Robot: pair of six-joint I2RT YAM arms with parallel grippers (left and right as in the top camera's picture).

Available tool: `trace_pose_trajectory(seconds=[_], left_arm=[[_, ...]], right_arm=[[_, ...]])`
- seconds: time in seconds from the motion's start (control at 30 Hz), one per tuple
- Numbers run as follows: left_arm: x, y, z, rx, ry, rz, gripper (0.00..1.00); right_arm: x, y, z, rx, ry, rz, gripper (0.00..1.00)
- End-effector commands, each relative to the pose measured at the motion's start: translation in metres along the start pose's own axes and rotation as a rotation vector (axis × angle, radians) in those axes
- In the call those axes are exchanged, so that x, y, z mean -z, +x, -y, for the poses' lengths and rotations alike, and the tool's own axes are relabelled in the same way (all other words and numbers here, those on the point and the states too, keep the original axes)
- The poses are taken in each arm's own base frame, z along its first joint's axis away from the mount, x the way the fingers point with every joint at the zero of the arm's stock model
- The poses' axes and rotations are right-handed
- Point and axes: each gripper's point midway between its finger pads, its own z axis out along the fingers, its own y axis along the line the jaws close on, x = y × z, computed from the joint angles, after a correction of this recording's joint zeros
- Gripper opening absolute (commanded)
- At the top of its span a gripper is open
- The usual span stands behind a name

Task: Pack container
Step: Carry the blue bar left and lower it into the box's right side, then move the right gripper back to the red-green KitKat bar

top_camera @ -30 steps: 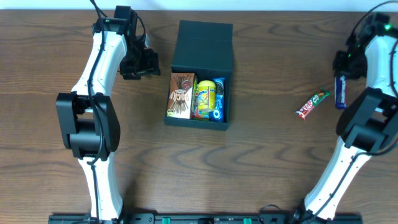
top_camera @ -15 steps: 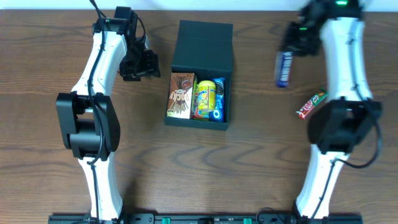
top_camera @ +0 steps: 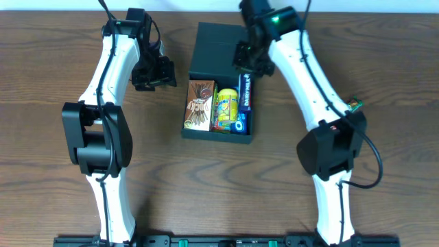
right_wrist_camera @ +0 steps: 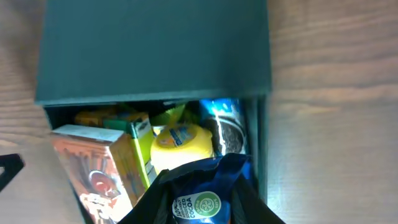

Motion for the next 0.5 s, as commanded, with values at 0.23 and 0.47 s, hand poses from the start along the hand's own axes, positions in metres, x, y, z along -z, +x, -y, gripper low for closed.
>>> trace_pose_trajectory(seconds=[0.23, 0.47], left_arm=[[0.010, -0.002, 0.005, -0.004, 0.007, 0.020, 0.69], [0.010, -0.001, 0.005, -0.003, 0.006, 0.017, 0.69]], right_arm=[[-0.005, 0.011, 0.008, -0.068, 0.096, 0.017, 0.01], [-0.004, 0.015, 0.011, -0.063, 0.111, -0.001, 0.34]])
